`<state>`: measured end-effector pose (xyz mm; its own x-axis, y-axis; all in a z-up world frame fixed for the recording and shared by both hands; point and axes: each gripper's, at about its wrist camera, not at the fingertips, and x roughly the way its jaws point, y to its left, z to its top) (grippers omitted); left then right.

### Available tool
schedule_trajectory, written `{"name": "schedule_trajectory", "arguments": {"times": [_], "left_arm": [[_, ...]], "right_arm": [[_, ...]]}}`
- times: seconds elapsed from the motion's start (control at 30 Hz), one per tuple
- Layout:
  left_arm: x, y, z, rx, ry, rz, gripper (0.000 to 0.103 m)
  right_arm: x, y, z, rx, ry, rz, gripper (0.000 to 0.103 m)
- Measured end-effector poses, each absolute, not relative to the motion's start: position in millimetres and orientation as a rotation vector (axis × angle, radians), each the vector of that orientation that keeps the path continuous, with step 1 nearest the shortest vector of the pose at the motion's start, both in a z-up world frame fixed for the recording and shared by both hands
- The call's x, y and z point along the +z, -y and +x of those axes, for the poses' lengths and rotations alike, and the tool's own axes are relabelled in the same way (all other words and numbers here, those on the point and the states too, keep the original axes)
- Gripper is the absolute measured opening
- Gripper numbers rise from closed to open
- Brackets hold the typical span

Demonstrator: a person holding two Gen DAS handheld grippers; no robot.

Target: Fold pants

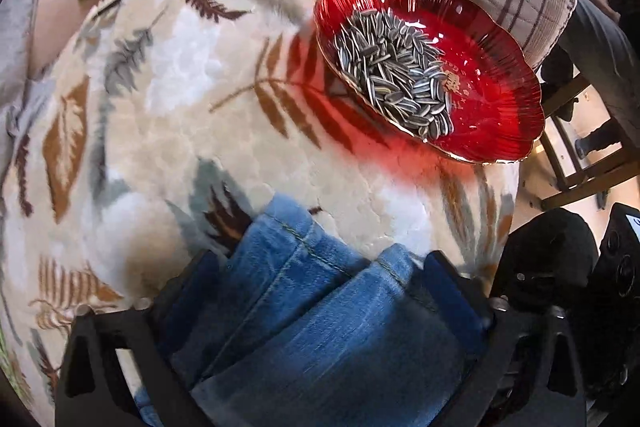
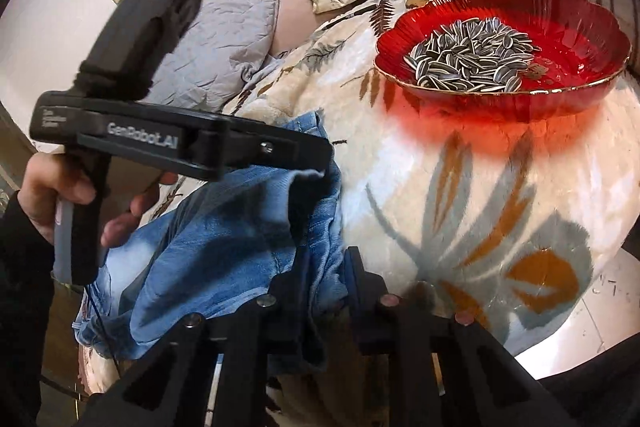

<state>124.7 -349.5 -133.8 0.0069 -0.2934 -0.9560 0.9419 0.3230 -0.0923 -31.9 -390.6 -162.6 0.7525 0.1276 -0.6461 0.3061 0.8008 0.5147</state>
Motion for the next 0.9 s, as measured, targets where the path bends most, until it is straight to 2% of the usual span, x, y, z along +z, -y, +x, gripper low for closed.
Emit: {"name": "schedule_trajectory", "arguments": {"times": [0.07, 0.17, 0.23, 0.57, 0.77, 0.9], "left_arm": [[-141, 350, 125, -1.076, -1.182, 0.768, 0.037], [-133, 343, 128, -1.078, -1.144, 0.744, 0.014], [-125, 336, 129, -1.071, -1.122, 0.717, 0.004], [-75, 282, 125, -1.107, -1.008, 0.563, 0.003], [-47, 210, 137, -1.052, -0.981, 0.443, 0.003], [-53, 153, 153, -0.969, -1.002, 0.372, 0.003]], "right_arm": [[-163, 389, -32, -0.107, -0.725, 0.642, 0.018], [-163, 389, -32, -0.108, -0.726, 0.638, 0.018], [-161, 388, -31, -0.111, -0.723, 0.632, 0.018], [-127, 374, -41, -0.068, -0.607, 0.569, 0.014], [-90, 337, -37, 0.042, -0.52, 0.495, 0.012], [-81, 286, -16, 0.173, -0.537, 0.431, 0.012]]}}
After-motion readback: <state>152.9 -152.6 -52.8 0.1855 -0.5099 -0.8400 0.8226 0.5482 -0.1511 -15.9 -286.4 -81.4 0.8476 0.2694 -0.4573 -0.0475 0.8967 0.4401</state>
